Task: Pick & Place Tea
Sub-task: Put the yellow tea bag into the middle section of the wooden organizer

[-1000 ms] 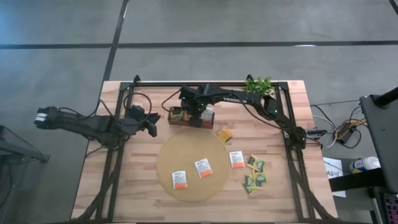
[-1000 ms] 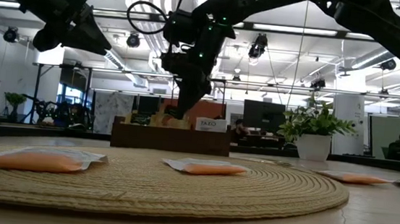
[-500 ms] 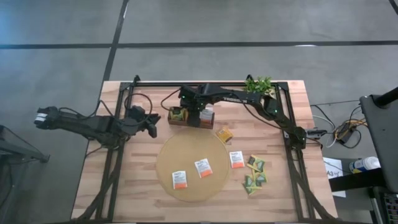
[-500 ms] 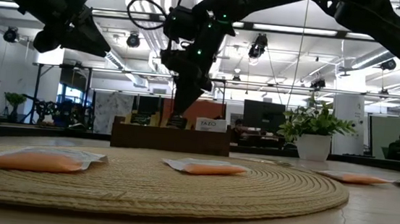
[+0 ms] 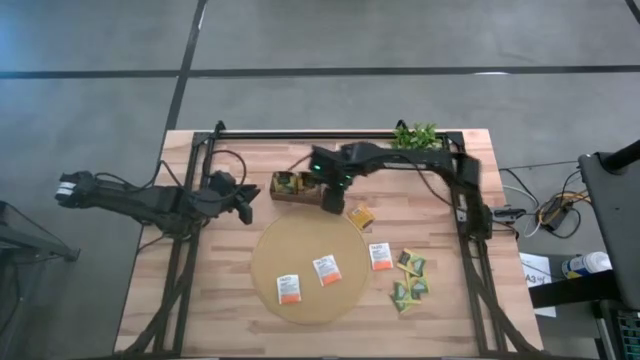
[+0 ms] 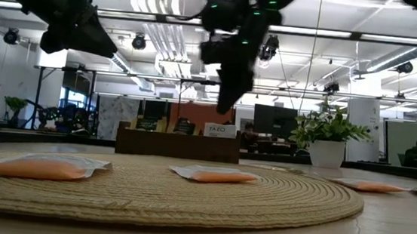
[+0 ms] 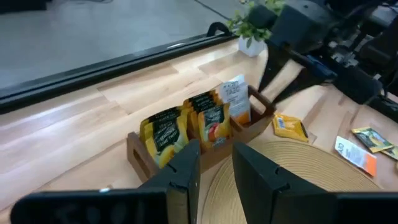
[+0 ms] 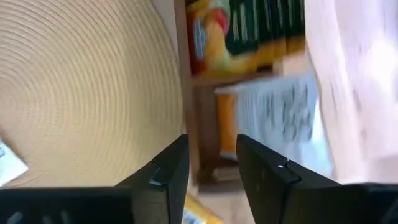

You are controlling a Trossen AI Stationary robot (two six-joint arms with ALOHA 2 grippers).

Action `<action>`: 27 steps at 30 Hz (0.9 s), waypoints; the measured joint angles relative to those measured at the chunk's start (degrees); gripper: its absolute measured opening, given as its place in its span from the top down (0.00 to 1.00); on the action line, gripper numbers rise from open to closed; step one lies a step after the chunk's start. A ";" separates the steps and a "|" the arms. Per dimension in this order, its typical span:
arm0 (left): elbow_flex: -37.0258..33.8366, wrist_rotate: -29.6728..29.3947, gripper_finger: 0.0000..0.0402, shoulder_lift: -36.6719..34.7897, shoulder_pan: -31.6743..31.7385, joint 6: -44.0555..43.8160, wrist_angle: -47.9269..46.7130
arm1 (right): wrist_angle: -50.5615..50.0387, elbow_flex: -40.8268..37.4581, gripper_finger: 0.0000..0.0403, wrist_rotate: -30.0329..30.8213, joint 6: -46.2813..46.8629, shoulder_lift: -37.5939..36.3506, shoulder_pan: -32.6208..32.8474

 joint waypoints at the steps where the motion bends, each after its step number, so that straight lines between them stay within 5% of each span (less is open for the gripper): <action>1: 0.00 0.40 0.78 0.09 0.00 0.68 0.82 | 2.91 -4.40 0.68 0.04 1.80 -2.80 0.23; 11: -0.09 8.23 0.78 4.26 1.15 4.41 8.22 | 17.44 -36.30 0.67 -4.00 21.70 -22.08 1.16; 20: -0.09 11.41 0.78 14.95 2.24 -3.08 19.73 | 19.10 -45.00 0.65 -4.99 21.75 -23.30 1.93; 27: -0.09 11.43 0.78 20.36 2.24 -11.38 22.91 | 29.73 -50.06 0.67 -3.61 18.94 -23.20 1.90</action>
